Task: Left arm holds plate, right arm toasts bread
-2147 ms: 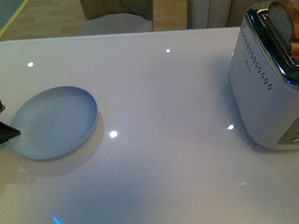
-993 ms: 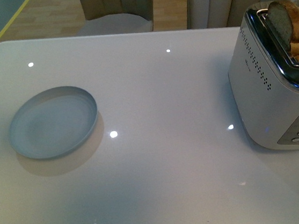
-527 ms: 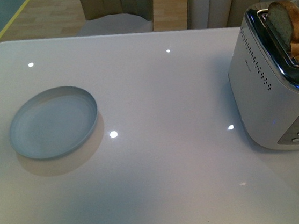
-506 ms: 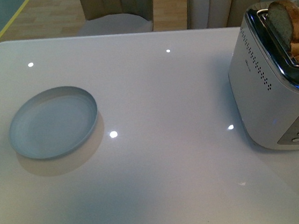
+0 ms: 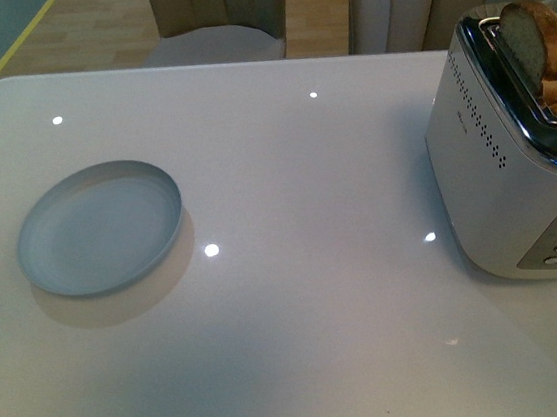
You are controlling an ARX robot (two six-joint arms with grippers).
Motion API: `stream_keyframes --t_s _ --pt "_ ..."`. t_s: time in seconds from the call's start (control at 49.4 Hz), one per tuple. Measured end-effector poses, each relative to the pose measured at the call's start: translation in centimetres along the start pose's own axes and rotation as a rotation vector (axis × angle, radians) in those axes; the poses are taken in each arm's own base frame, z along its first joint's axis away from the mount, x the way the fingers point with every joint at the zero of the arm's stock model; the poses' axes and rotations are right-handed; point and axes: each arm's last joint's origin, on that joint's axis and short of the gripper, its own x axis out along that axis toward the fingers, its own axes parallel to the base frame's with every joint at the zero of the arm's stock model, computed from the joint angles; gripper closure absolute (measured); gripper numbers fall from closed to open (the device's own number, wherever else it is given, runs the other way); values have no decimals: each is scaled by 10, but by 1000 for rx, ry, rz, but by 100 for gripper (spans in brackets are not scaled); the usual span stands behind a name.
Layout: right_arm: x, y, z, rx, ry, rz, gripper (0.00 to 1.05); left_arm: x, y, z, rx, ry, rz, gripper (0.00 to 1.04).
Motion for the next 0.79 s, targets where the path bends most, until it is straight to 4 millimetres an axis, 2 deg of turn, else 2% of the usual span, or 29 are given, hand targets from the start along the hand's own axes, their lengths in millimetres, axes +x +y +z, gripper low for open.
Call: stream_keyframes --t_s 0.223,0.79 --pt "0 0 0 0 0 0 9 -12 0 -11 0 -3 -1 102" --pt "0 0 0 0 0 0 9 -32 0 -7 1 -22 -1 102"
